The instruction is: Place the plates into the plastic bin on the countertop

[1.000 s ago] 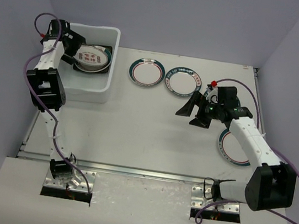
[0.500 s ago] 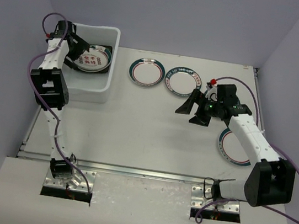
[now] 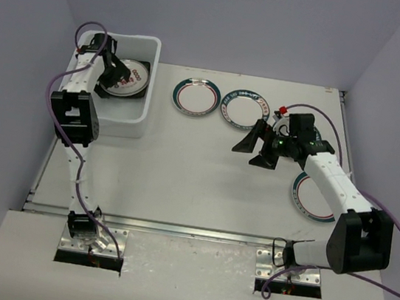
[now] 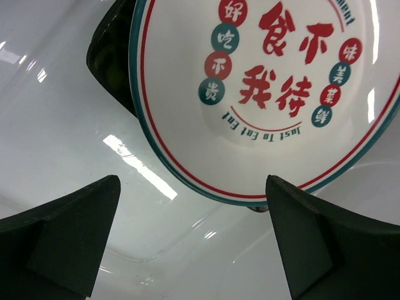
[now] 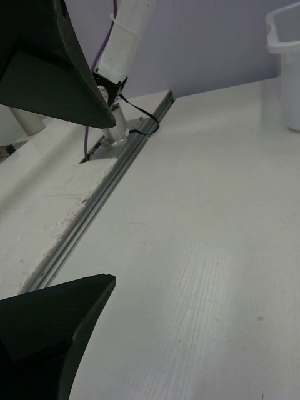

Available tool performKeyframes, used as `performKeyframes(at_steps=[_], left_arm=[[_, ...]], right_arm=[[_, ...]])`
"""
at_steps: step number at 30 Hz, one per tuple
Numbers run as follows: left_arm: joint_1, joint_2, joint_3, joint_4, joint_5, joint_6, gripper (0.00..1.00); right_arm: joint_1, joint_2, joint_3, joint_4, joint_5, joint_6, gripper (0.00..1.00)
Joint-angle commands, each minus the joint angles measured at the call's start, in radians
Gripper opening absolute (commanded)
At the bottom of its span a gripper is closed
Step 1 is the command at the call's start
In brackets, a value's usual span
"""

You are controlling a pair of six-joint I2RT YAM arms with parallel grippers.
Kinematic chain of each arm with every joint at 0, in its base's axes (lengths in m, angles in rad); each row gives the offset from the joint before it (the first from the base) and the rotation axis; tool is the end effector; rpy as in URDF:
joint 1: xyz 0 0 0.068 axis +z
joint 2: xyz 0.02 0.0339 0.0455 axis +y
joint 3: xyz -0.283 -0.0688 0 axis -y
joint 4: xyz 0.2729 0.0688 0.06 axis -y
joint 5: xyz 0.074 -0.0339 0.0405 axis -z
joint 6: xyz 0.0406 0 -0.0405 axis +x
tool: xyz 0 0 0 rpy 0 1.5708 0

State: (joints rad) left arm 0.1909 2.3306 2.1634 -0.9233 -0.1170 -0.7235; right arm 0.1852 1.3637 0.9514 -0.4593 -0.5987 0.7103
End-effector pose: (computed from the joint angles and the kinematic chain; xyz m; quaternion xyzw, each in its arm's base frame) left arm 0.5360 0.1084 0.2310 -0.4405 0.8639 -0.0077 0.2440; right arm 0.2957 0.0787 0.2538 0.1355 0.8932 0.3914 0.1751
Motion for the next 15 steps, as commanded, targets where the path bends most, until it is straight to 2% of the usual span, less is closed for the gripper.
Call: performKeyframes(at_steps=[1, 5, 9, 11, 13, 15], left_arm=[[-0.008, 0.006, 0.043, -0.047, -0.004, 0.027, 1.00], [-0.023, -0.124, 0.001, 0.017, -0.026, 0.029, 1.00], [-0.039, -0.243, 0.091, 0.028, 0.043, 0.063, 1.00], [-0.049, -0.336, 0.089, 0.032, 0.066, 0.081, 1.00], [-0.076, -0.436, 0.015, 0.066, 0.067, 0.102, 1.00], [-0.100, -0.588, -0.157, 0.142, 0.070, 0.114, 1.00]], right_arm=[[-0.004, 0.017, 0.004, 0.050, -0.054, 0.017, 0.99], [-0.003, 0.012, 0.013, 0.049, -0.040, -0.001, 0.99], [-0.004, 0.031, 0.015, 0.065, -0.018, 0.000, 0.99], [-0.004, 0.056, 0.009, 0.092, 0.003, 0.031, 0.99], [-0.004, 0.093, 0.017, 0.120, 0.046, 0.056, 0.99], [-0.004, 0.136, 0.013, 0.183, 0.130, 0.119, 0.99]])
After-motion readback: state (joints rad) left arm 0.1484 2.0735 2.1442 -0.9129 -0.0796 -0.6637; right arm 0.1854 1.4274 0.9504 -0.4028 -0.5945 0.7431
